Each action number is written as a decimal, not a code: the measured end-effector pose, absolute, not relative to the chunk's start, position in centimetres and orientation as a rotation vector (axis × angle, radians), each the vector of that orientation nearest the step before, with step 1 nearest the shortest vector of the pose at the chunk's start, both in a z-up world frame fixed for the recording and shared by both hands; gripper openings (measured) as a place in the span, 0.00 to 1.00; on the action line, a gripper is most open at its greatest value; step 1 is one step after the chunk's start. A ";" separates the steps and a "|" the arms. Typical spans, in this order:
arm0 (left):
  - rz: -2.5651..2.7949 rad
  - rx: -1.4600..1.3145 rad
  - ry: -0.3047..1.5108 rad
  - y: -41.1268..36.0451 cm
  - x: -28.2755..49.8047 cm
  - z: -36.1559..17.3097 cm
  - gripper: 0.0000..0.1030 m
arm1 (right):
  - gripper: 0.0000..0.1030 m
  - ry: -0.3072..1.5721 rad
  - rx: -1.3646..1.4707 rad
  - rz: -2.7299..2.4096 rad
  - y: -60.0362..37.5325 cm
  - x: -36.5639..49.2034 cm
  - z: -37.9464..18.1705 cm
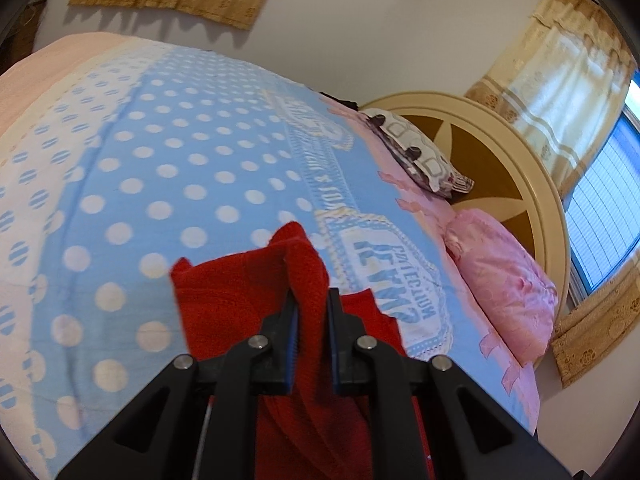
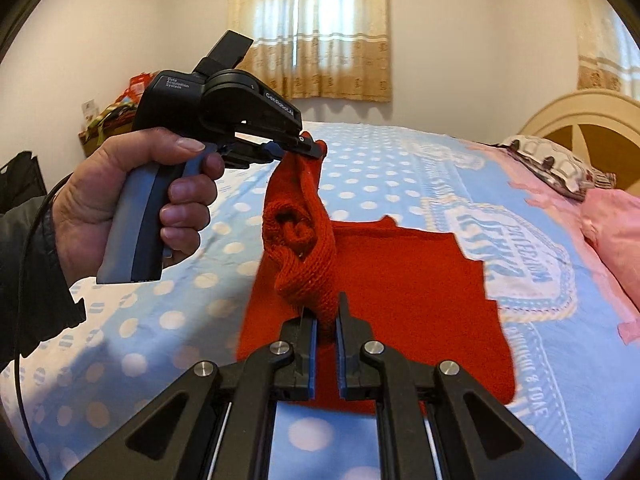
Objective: Fold small clothes
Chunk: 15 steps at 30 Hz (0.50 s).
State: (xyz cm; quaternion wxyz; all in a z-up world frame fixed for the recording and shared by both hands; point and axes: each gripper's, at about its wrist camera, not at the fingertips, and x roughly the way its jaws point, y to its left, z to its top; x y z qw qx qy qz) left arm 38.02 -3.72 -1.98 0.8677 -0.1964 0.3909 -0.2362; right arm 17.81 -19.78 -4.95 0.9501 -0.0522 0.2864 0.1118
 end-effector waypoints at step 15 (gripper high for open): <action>-0.558 -0.307 0.874 -12.6 39.5 -3.1 0.12 | 0.06 0.641 0.046 0.156 -27.1 18.5 -5.6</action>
